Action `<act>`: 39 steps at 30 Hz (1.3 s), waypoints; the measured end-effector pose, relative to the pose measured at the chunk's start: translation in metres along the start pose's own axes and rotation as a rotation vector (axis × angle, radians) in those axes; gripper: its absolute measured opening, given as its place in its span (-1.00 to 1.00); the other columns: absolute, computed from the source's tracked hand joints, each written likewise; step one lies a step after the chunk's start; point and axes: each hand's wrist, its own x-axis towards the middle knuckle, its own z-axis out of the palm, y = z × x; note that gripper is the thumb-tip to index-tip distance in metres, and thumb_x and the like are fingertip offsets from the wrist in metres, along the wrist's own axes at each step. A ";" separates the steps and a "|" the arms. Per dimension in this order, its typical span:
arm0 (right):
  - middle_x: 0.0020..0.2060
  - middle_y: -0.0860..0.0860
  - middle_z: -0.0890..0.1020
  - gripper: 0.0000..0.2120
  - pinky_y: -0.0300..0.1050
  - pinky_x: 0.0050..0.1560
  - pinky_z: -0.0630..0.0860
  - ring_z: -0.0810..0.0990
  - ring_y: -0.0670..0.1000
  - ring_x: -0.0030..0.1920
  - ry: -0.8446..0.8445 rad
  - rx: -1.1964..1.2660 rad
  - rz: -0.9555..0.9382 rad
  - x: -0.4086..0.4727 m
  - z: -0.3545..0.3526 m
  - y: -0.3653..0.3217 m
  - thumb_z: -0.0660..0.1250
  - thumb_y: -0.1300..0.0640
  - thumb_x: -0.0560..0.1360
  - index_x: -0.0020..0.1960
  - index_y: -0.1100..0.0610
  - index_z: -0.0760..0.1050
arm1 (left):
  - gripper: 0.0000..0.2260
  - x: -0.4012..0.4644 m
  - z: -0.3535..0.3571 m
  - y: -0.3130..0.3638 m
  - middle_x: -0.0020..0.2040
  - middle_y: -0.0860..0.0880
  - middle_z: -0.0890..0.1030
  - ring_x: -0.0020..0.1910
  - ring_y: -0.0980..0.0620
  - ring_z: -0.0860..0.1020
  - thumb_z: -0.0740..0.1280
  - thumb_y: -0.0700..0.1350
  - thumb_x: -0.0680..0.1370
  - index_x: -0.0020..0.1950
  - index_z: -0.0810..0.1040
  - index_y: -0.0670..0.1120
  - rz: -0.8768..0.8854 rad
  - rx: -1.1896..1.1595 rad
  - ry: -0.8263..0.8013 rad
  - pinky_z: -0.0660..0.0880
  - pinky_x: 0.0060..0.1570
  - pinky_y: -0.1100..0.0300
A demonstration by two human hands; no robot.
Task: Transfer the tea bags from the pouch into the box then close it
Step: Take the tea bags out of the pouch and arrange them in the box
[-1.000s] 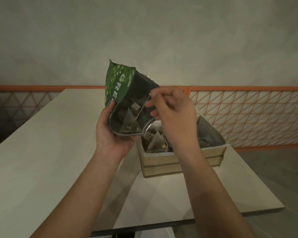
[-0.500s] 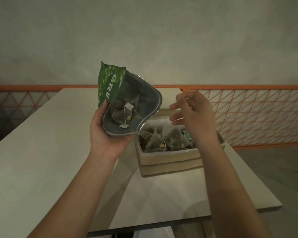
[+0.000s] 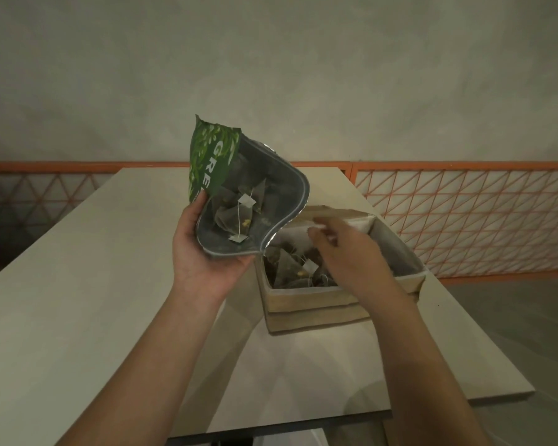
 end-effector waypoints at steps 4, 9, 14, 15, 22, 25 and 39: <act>-0.06 -0.11 0.55 -0.86 -0.01 -0.01 0.53 0.52 -0.05 -0.02 0.547 0.280 -0.244 -0.013 -0.007 -0.033 0.30 0.11 0.56 0.10 0.02 0.54 | -0.53 0.002 -0.003 0.002 0.51 -0.10 0.42 0.44 -0.16 0.44 0.19 0.12 0.62 0.49 0.45 -0.01 0.000 0.018 0.016 0.61 0.07 0.00; -0.21 -0.07 0.62 -0.87 -0.15 -0.08 0.44 0.51 -0.03 -0.13 0.443 0.073 -0.497 -0.015 0.005 -0.070 0.38 0.14 0.45 -0.04 0.06 0.67 | -0.53 0.000 -0.001 -0.002 0.44 -0.14 0.49 0.30 -0.12 0.53 0.20 0.11 0.62 0.46 0.48 -0.09 0.011 0.023 0.053 0.61 0.05 0.05; -0.07 0.05 0.64 -0.76 0.00 0.06 0.31 0.51 0.12 0.03 0.344 -0.417 -0.405 0.000 0.027 -0.091 0.38 -0.08 0.45 -0.03 0.07 0.67 | -0.52 -0.003 0.001 -0.006 0.45 -0.12 0.49 0.45 -0.10 0.44 0.32 0.07 0.50 0.34 0.58 -0.14 0.047 0.058 0.114 0.32 0.46 0.05; 0.00 0.06 0.62 -0.69 0.01 0.09 0.30 0.48 0.13 0.08 0.293 -0.476 -0.358 0.002 0.028 -0.094 0.36 -0.12 0.47 0.04 0.09 0.65 | -0.50 -0.002 0.001 -0.006 0.48 -0.12 0.45 0.49 -0.10 0.39 0.33 0.06 0.50 0.38 0.55 -0.14 0.048 0.054 0.121 0.24 0.51 0.03; -0.12 0.05 0.67 -0.86 0.04 0.06 0.33 0.54 0.14 0.00 0.410 -0.412 -0.328 0.006 0.034 -0.093 0.41 0.04 0.41 -0.11 0.09 0.67 | -0.58 -0.001 -0.001 -0.003 0.41 -0.11 0.52 0.35 -0.10 0.52 0.28 0.09 0.54 0.28 0.62 -0.12 0.053 0.087 0.123 0.37 0.37 0.04; -0.17 -0.06 0.69 -0.87 -0.07 0.03 0.45 0.60 0.01 -0.07 0.344 -0.124 -0.339 0.007 0.026 -0.092 0.36 0.02 0.49 -0.07 0.00 0.68 | -0.65 -0.002 0.001 -0.002 0.25 -0.12 0.62 0.13 -0.09 0.62 0.27 0.08 0.55 0.14 0.69 -0.10 0.074 0.089 0.116 0.57 0.04 0.09; -0.15 0.15 0.67 -0.91 -0.06 -0.28 0.62 0.67 0.14 -0.31 0.465 1.034 -0.287 -0.010 -0.024 -0.090 0.32 0.20 0.58 0.05 0.21 0.52 | -0.55 0.001 0.002 -0.002 0.43 -0.16 0.51 0.40 -0.17 0.49 0.19 0.11 0.62 0.43 0.51 -0.09 0.028 0.020 0.040 0.59 0.17 -0.02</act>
